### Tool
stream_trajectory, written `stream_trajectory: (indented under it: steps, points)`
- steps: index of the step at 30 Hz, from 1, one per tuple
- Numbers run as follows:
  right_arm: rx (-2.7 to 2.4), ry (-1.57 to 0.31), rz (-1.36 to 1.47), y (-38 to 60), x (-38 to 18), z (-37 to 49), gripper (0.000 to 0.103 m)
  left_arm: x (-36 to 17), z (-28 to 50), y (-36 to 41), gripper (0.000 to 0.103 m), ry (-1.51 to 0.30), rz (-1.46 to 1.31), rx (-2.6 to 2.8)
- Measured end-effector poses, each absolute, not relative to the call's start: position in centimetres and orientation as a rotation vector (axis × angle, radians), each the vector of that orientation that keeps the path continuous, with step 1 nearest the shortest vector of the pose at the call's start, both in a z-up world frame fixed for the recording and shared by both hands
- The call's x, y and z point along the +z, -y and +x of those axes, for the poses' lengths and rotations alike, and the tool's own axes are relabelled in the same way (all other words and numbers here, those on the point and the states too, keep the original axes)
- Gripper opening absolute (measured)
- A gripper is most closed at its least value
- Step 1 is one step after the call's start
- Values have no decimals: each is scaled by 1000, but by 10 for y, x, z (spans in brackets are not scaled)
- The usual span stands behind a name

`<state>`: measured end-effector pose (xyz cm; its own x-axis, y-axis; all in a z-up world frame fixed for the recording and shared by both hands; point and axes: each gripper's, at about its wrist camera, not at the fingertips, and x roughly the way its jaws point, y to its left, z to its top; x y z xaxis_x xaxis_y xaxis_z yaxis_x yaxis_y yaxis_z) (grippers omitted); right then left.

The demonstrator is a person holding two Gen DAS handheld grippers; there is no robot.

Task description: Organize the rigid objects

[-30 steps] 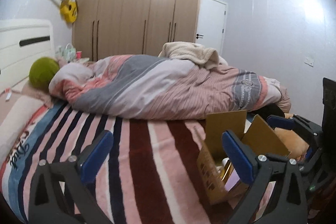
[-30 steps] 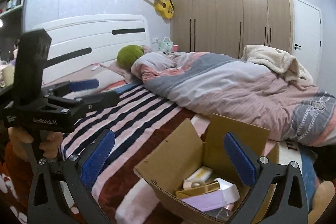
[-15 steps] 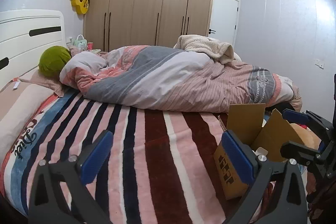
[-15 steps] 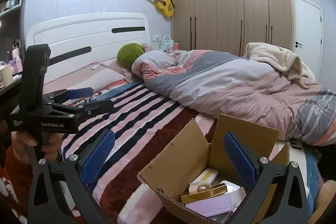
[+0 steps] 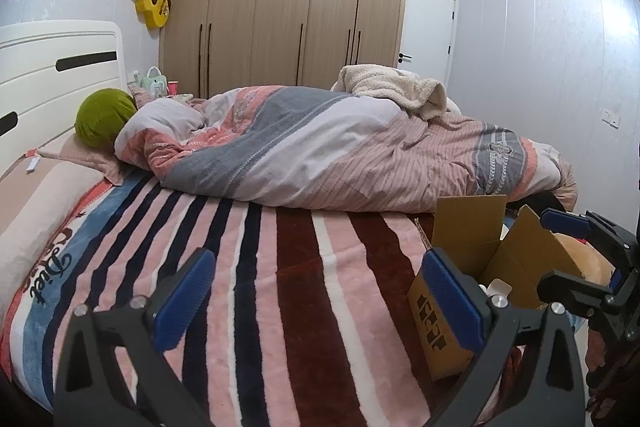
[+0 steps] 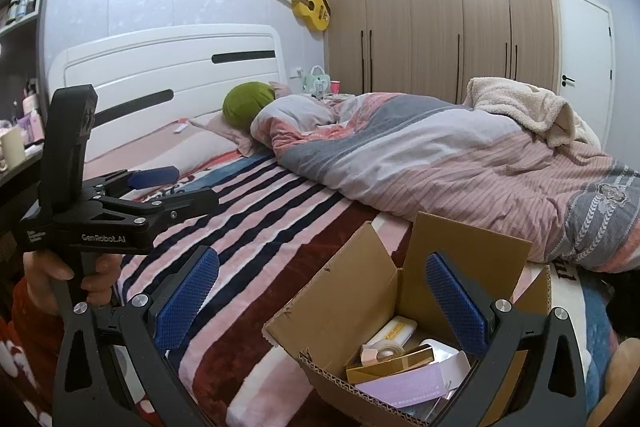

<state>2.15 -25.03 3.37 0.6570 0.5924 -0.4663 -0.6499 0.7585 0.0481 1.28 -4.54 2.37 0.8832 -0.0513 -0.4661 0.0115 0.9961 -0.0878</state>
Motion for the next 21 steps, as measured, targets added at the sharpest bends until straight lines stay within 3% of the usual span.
stream_trajectory:
  steps: [21]
  points:
    - [698,-492,-112,252,38,11,103,24,11,48,103,-489,-89,-40]
